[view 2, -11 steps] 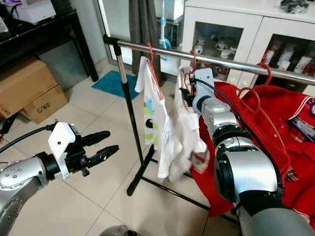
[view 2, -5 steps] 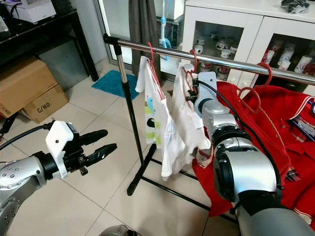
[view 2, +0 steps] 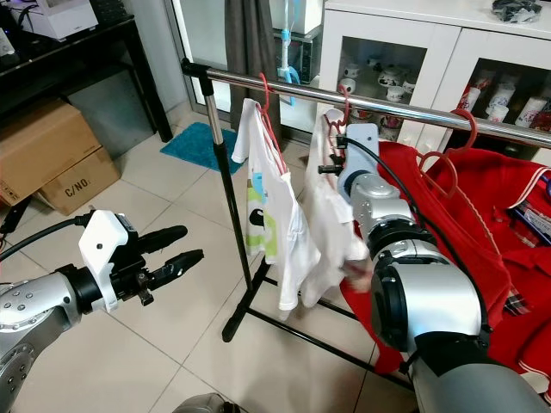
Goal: Hang hanger
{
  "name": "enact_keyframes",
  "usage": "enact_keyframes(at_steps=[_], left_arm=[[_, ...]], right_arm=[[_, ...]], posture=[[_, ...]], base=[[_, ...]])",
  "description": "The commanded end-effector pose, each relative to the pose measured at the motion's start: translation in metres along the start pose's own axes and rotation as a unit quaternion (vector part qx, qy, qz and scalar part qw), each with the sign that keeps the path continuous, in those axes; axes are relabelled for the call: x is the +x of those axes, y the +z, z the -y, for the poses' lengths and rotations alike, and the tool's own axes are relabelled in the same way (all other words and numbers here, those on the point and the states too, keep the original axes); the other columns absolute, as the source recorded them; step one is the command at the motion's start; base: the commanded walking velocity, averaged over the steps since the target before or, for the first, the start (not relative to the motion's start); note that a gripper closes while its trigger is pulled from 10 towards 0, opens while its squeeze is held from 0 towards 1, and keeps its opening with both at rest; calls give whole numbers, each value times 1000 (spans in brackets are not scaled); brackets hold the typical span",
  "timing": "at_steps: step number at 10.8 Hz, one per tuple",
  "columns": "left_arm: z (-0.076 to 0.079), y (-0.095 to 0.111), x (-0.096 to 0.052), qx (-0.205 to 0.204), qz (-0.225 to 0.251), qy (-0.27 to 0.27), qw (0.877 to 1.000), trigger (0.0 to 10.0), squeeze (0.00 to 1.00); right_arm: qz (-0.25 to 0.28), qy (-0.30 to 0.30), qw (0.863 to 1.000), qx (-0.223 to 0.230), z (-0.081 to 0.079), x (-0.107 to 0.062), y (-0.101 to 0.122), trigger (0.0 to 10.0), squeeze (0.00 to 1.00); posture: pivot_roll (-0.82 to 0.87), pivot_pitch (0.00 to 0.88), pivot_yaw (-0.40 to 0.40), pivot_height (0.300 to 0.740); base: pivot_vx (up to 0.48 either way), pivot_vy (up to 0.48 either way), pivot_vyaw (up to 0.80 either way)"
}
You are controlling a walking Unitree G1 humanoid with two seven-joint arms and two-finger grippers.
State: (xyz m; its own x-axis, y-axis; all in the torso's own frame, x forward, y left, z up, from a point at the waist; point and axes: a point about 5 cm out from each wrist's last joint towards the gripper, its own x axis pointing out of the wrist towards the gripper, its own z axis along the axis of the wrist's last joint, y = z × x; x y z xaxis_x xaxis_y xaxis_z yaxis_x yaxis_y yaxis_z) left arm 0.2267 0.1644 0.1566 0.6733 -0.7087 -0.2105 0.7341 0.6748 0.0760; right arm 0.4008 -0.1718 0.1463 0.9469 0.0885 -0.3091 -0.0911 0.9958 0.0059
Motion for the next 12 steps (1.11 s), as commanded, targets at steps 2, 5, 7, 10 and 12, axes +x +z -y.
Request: enact_keyframes(at_steps=[2,5,7,10,12], left_arm=[[-3,5,-1,8,11,11,1000,10000,0],[-7,-2,10,-8,5,41,999,10000,0],[-16,-6,18,-20,2,80,997,10000,0],[-16,-15,26,-32,3,107,994,10000,0],[-17,-19,31,-40,3,119,992,10000,0]], right_arm=[[39,32,999,6,-5,0,17,0,0],[76,58,995,-2,-3,-2,26,0,0],[101,70,991,-46,2,-5,36,0,0],[95,83,989,-83,13,-10,25,0,0],[104,79,986,-99,19,-19,14,0,0]], posture=[[130,0,56,740],[96,0,58,740],[72,0,49,740],[49,0,31,740],[24,0,24,740]], base=[[0,0,0],[0,0,0],[0,0,0],[0,0,0],[0,0,0]])
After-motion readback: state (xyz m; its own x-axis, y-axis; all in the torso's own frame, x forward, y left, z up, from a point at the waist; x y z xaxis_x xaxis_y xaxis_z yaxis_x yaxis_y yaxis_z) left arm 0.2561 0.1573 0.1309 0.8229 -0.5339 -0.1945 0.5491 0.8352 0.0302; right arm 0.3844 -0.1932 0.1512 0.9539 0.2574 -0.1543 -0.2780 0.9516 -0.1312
